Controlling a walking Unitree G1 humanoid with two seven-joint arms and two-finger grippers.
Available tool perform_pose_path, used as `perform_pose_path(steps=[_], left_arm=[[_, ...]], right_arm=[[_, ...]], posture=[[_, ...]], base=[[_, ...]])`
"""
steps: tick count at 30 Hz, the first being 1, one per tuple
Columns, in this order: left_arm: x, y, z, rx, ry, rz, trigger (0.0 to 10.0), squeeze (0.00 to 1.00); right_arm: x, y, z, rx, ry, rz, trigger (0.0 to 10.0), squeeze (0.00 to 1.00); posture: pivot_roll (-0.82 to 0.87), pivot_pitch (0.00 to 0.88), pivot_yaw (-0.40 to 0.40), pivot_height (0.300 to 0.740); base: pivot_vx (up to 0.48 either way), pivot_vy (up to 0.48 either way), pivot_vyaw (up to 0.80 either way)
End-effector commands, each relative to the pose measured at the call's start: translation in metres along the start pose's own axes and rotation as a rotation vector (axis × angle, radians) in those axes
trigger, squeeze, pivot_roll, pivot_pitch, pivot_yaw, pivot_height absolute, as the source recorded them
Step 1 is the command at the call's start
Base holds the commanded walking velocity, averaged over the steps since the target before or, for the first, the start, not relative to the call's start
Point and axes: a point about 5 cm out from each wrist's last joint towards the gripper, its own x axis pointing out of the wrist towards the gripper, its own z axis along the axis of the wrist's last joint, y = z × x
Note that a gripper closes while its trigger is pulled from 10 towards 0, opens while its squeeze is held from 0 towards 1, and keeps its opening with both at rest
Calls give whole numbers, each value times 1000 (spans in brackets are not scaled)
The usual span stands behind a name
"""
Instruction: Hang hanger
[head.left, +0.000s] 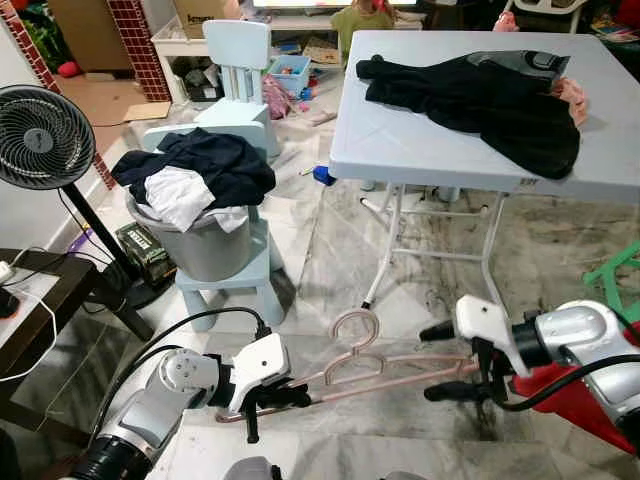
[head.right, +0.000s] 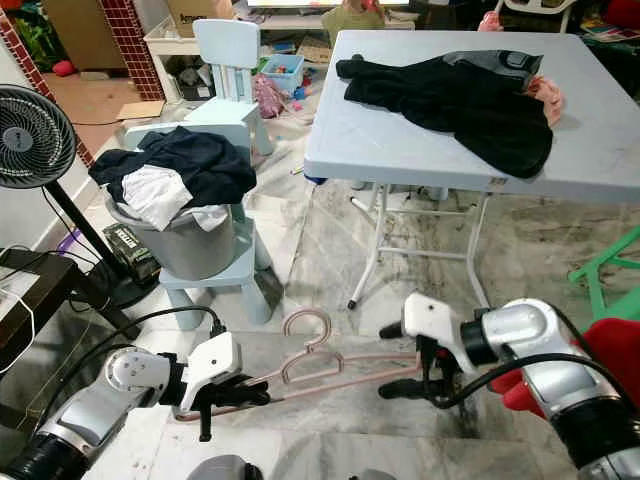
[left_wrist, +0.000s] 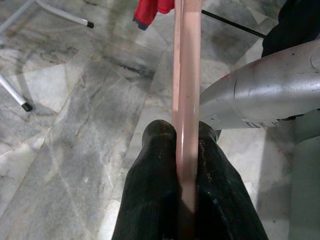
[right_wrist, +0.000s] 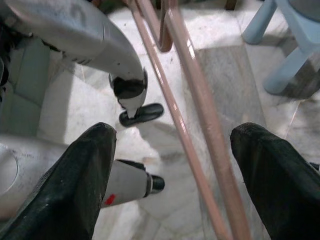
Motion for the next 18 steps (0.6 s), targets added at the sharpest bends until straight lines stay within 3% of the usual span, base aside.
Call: perform_pose_path(steps=[1,12,18], left_arm=[[-1,2,3,30,7,-14,10000,0],[4,-1,3,47,5,-22,10000,0],[6,-3,0,61,19,-23,10000,0]], right_arm=[[1,1,1,-21,16,17,0,0],[10,-7,-6,-59,111,-42,0,0],[13,-10,-5,-66,109,-55,0,0]], posture=[[-33,0,53,740],[-42,0,54,740],[-40,0,51,740]], base=[[0,0,0],[0,0,0],[0,0,0]])
